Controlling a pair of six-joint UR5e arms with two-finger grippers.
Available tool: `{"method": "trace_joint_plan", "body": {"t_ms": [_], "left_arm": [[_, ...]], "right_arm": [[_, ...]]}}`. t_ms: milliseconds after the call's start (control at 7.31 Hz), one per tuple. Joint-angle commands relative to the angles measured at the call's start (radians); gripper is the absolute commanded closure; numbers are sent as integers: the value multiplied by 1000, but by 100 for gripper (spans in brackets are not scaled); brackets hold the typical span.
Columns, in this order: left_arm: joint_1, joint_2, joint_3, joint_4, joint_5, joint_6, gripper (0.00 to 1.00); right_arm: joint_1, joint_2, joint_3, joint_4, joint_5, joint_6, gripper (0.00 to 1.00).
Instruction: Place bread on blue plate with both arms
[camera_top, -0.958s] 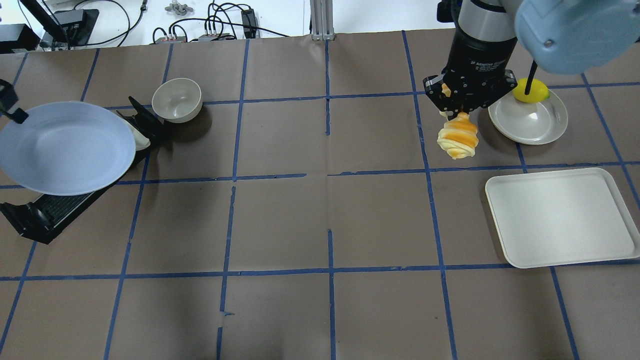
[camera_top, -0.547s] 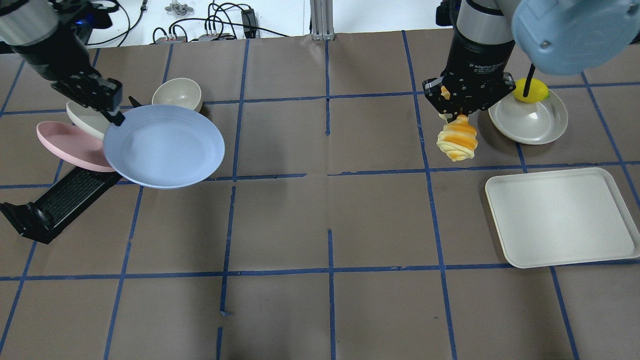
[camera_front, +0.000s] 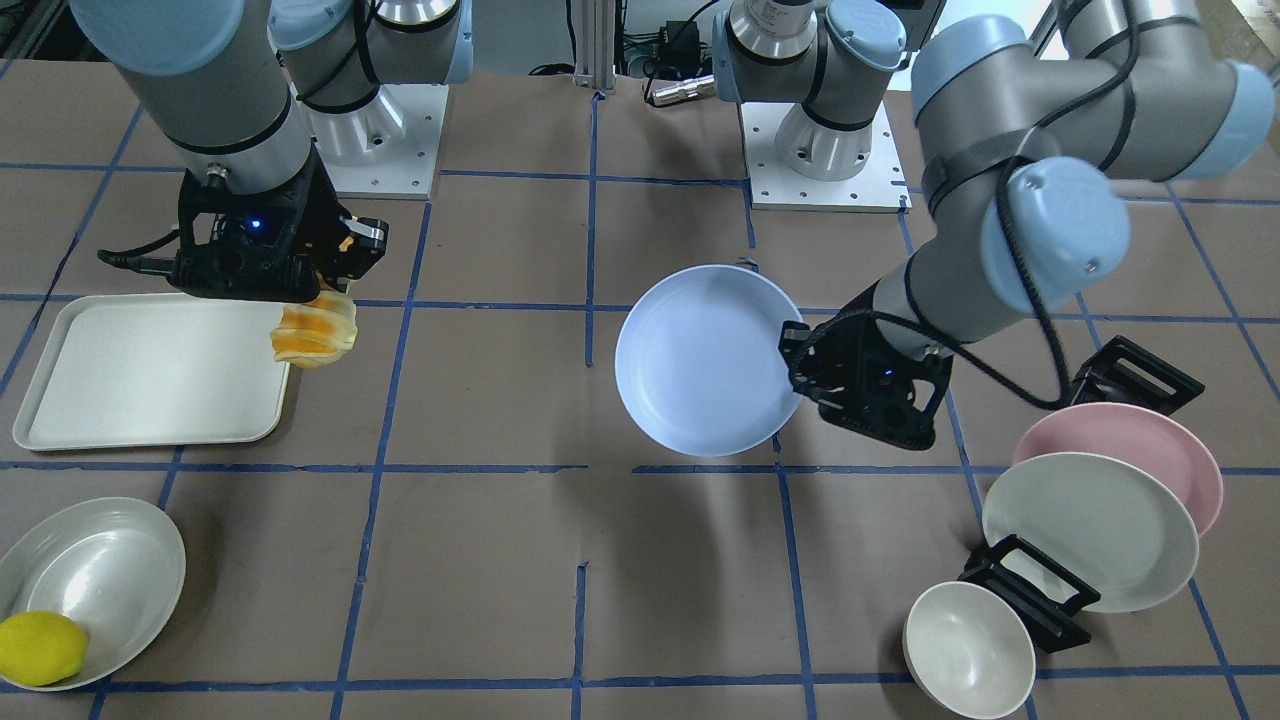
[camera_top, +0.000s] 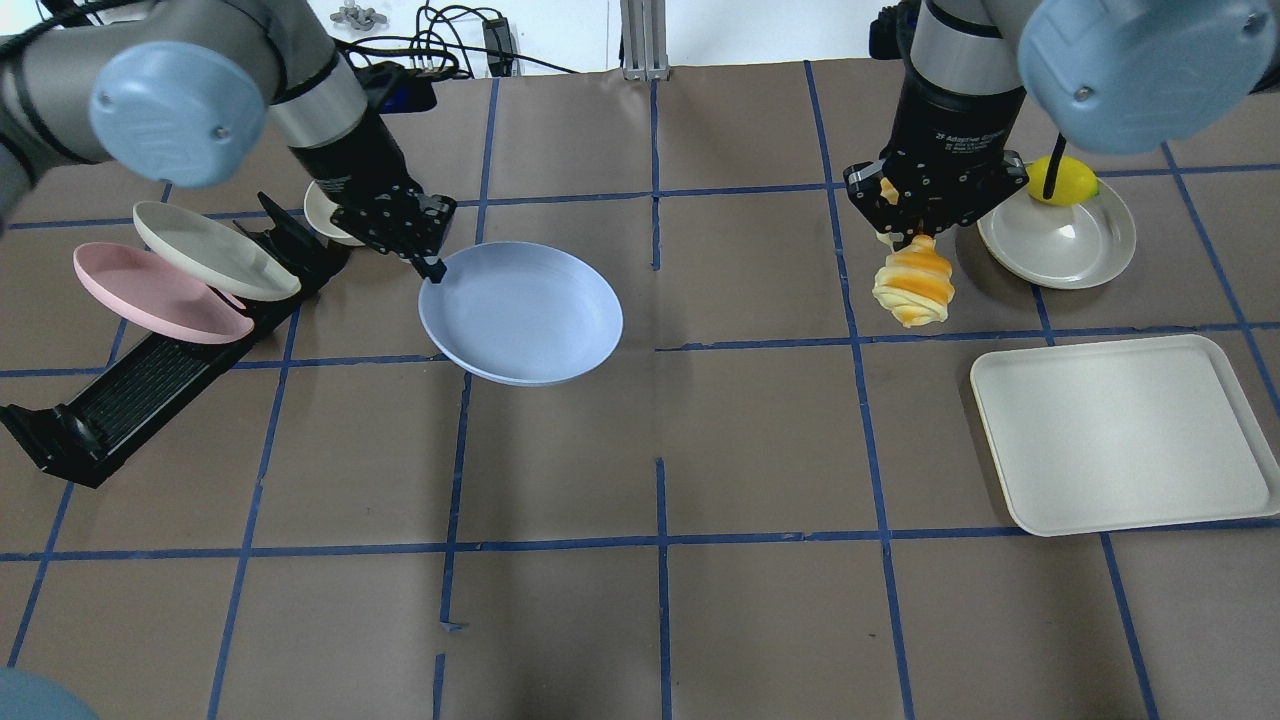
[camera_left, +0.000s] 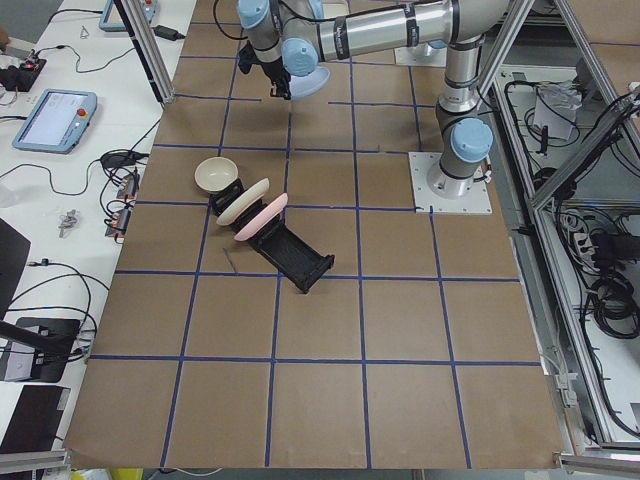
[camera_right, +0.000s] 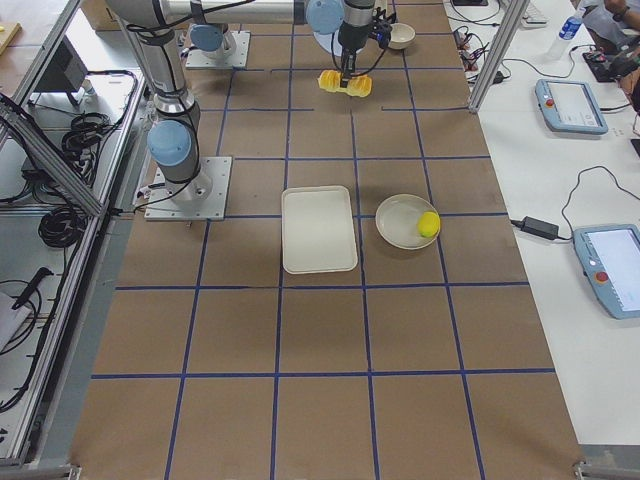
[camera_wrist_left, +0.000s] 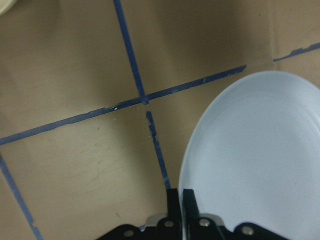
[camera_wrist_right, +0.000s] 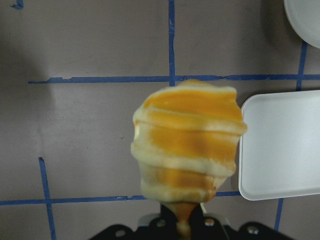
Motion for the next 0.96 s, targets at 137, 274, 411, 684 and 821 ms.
{"method": "trace_joint_plan", "body": {"t_ms": [137,274,411,684,821], "left_arm": [[-108,-115,-8,179,-76,-168,89],[-124,-157,-5,230,-77,-208,89],[-131,-170,-2,247,-77,-258,88],[-138,-190,-2,311,-77,-259,64],[-141,-202,-4,352,-75,-256,21]], "right_arm": [[-1,2,29,-17,0,-9,91],[-1,1,29,-19,0,-7,91],[-1,1,32,-19,0,-6,91],[0,4,53,-50,0,3,91],[0,11,85,-110,0,8,91]]}}
